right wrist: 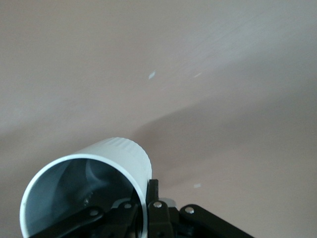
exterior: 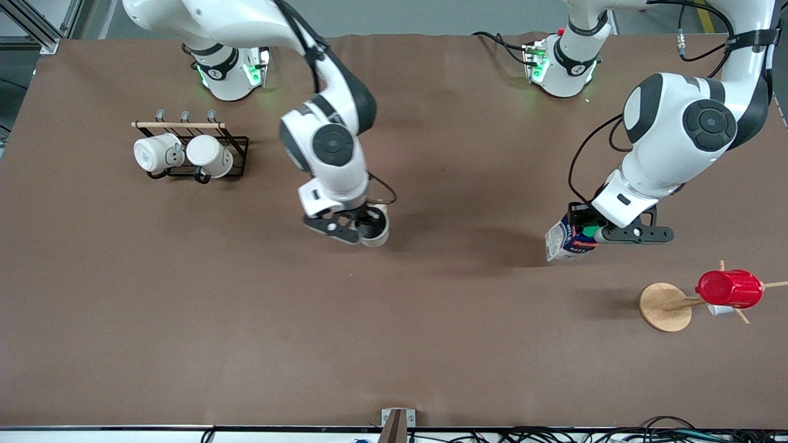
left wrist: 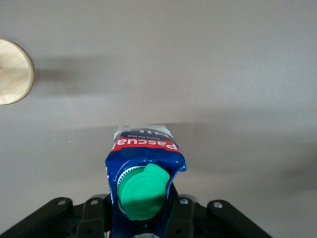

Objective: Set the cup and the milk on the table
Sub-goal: 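Carry the mug and milk toward the table middle with both grippers, then release the mug and withdraw the right gripper while the left gripper lowers the milk, then open the left gripper beside the mug and lift it away from the milk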

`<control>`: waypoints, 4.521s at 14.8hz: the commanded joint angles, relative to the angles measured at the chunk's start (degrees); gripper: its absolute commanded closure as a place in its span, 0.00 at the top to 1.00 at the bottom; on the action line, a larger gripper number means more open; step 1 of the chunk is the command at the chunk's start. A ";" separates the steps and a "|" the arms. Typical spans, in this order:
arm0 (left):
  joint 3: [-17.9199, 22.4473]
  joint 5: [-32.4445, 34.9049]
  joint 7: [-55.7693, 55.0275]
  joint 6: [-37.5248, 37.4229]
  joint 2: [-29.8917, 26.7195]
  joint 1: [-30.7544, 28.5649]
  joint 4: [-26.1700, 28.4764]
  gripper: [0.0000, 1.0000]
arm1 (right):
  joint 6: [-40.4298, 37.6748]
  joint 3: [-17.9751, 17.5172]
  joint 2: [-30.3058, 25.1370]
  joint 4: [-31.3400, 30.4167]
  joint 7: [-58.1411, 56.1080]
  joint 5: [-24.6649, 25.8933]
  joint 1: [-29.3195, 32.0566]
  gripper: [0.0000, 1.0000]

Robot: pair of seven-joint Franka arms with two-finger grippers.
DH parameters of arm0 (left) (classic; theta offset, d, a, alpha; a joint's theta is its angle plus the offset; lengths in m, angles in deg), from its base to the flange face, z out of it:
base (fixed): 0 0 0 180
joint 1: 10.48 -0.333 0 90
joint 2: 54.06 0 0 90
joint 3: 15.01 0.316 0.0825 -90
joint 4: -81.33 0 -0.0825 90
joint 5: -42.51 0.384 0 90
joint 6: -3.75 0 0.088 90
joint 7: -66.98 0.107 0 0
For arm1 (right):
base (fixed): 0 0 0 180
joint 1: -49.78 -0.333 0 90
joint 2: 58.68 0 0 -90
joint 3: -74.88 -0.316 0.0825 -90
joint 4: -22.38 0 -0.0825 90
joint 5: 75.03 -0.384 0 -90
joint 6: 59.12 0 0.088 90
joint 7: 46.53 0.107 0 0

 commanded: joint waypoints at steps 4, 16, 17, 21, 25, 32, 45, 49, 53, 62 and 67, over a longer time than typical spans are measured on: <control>-1.31 1.34 -1.16 -1.12 0.58 0.00 -1.60 0.27 | 8.15 0.75 4.96 3.51 4.08 -1.26 -5.86 0.03; -14.30 2.22 -11.97 -1.12 7.16 0.44 -7.92 0.30 | 9.57 0.75 5.67 3.25 5.92 -1.26 -6.57 0.78; -15.36 2.22 -13.02 -1.12 8.22 0.44 -8.71 0.30 | 7.13 0.84 3.49 3.16 5.83 -1.26 -6.40 0.80; -17.91 6.25 -19.08 -0.16 10.60 1.58 -8.98 0.31 | -8.32 1.19 -6.26 2.81 0.59 -1.09 -1.49 0.81; -21.25 7.49 -22.87 1.69 13.14 2.11 -8.98 0.31 | -21.61 1.28 -16.90 2.19 -12.41 -0.74 10.45 0.86; -21.70 7.49 -23.49 3.44 16.05 3.34 -9.07 0.32 | -31.03 1.28 -26.85 2.28 -43.34 -0.47 33.39 0.97; -21.70 13.38 -27.00 5.30 18.07 3.43 -8.98 0.34 | -31.91 0.84 -30.55 -0.53 -58.59 0.06 42.74 1.00; -21.79 13.29 -27.44 5.91 18.07 3.34 -8.89 0.40 | -32.44 0.75 -31.16 -0.88 -58.68 0.06 42.39 1.00; -22.40 12.59 -31.40 5.65 16.76 3.16 -8.98 0.98 | -32.44 0.75 -32.13 -2.11 -58.68 0.14 42.38 1.00; -22.49 12.06 -30.52 -4.28 8.41 2.29 -9.94 1.00 | -33.94 -6.36 -33.19 -1.58 -57.97 0.14 48.79 1.00; -15.30 3.38 -19.91 -7.44 4.38 2.28 -11.00 1.00 | -33.50 -6.37 -33.01 -1.76 -57.97 0.23 48.80 1.00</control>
